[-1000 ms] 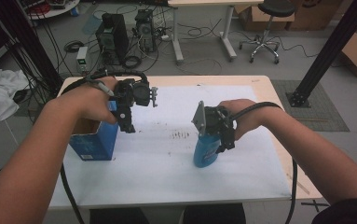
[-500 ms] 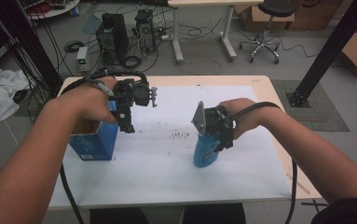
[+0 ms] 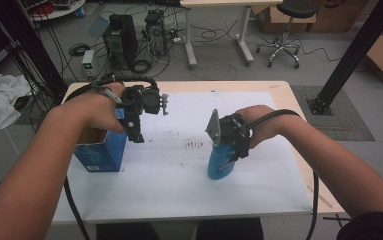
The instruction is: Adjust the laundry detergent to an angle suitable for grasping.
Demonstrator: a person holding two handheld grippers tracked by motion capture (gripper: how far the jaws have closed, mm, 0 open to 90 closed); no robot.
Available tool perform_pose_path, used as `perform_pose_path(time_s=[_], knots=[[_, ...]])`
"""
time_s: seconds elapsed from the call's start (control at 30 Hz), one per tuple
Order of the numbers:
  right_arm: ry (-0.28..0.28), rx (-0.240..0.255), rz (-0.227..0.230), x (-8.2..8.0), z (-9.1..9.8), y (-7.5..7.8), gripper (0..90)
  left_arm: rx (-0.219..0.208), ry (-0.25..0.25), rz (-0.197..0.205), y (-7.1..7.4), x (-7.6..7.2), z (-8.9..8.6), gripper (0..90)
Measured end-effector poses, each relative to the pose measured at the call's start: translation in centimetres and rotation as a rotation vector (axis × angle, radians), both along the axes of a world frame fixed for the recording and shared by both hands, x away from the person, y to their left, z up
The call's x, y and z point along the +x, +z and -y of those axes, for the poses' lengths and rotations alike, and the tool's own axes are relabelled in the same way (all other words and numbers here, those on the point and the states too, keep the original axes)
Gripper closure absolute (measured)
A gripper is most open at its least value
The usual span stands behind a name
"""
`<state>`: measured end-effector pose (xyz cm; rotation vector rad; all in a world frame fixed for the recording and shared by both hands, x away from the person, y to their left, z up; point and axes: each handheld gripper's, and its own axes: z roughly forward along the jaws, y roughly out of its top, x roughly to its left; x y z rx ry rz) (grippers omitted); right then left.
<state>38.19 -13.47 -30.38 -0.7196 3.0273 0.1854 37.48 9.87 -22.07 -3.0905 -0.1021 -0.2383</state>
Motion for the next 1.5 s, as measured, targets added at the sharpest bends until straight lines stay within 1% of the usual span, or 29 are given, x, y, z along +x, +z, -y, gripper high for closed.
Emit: perform_pose_path(time_s=[0.07,0.13,0.17,0.23,0.27,0.4,0.43,0.53,0.93,1.17,1.3,1.4,1.5], knots=[[0.000,-0.003,-0.007,-0.03,0.01,-0.01,22.5,0.005,0.001,-0.001,0.00,0.03,0.00,0.1],[0.003,-0.010,0.001,-0.02,0.03,-0.06,23.8,0.004,0.002,0.001,0.00,0.08,-0.03,0.1],[0.001,-0.012,-0.005,0.01,0.04,-0.06,24.8,0.004,0.003,0.001,0.01,0.10,-0.02,0.1],[0.007,-0.010,-0.005,0.06,0.03,-0.07,27.1,0.004,0.002,0.001,0.03,0.10,0.00,0.1],[0.007,-0.013,-0.014,0.07,0.04,-0.07,28.0,0.005,0.002,0.001,0.03,0.10,0.01,0.1],[0.008,-0.010,-0.009,0.05,0.04,-0.01,28.5,0.001,0.003,0.001,-0.02,0.16,-0.02,0.1],[0.006,-0.009,-0.014,0.02,0.05,0.04,28.8,0.006,0.003,0.000,0.03,0.17,0.00,0.1],[0.009,-0.007,-0.018,-0.06,0.05,0.14,31.2,0.005,0.003,0.002,0.03,0.14,-0.02,0.1],[0.022,-0.019,-0.004,-0.21,-0.06,0.06,39.3,0.001,0.007,0.004,0.05,0.12,-0.15,0.1],[0.028,-0.020,-0.014,-0.11,-0.07,0.02,41.0,0.005,0.008,0.003,0.01,0.16,-0.15,0.1],[0.021,-0.024,-0.021,-0.01,-0.13,0.04,41.7,0.004,0.006,0.006,0.02,0.05,-0.18,0.1],[0.003,-0.021,-0.024,0.04,-0.14,0.03,42.0,0.005,0.005,0.006,0.05,-0.07,-0.22,0.1],[-0.011,-0.017,-0.017,-0.06,-0.05,0.11,42.1,0.007,0.003,0.007,0.19,-0.26,-0.26,0.1]])
